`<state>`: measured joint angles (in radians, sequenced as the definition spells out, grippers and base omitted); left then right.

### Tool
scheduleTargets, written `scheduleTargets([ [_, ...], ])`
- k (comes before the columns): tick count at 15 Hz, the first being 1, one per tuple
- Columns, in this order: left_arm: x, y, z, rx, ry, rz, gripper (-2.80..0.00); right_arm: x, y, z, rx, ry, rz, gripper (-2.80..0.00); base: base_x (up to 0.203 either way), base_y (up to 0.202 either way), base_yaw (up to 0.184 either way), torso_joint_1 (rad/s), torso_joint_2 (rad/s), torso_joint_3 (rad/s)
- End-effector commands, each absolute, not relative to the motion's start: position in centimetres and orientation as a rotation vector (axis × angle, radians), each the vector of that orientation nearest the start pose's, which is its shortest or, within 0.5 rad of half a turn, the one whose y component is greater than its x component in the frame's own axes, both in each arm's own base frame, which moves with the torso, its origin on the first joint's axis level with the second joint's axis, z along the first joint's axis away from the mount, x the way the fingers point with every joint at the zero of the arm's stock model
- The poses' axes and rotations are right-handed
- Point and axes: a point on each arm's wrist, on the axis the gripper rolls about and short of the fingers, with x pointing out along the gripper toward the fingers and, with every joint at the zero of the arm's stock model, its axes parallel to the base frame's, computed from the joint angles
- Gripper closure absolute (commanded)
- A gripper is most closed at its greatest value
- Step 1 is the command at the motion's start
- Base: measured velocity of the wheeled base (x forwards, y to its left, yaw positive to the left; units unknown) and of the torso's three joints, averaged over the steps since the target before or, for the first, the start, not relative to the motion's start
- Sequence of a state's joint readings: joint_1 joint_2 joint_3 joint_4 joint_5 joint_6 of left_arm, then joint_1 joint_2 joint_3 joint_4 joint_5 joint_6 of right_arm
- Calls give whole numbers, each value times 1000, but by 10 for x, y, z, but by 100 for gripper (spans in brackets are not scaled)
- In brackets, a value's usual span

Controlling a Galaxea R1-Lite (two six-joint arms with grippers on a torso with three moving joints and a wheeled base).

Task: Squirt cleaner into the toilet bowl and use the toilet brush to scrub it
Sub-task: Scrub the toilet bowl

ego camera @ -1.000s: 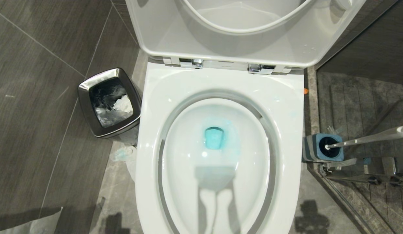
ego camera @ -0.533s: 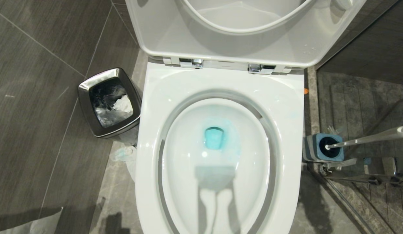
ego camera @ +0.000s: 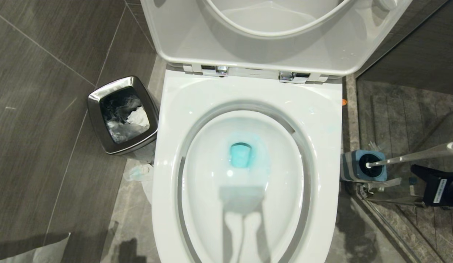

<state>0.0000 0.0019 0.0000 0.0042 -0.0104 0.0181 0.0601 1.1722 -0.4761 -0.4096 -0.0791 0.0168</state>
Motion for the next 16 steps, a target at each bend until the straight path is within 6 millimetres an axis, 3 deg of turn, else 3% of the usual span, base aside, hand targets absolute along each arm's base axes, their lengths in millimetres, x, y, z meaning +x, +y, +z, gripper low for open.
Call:
scheduleTargets([
  [1, -23, 0, 75, 18, 8, -11, 0, 180, 19, 173, 4, 290, 27, 0, 0, 0, 0, 0, 0, 0],
  [8, -23, 0, 75, 18, 8, -11, 0, 171, 21, 141, -29, 320, -53, 0, 0, 0, 0, 0, 0, 0],
  [12, -23, 0, 75, 18, 8, -11, 0, 143, 18, 110, -140, 320, -11, 0, 0, 0, 0, 0, 0, 0],
  [16, -23, 0, 75, 18, 8, -11, 0, 148, 20, 116, -147, 211, 51, 0, 0, 0, 0, 0, 0, 0],
])
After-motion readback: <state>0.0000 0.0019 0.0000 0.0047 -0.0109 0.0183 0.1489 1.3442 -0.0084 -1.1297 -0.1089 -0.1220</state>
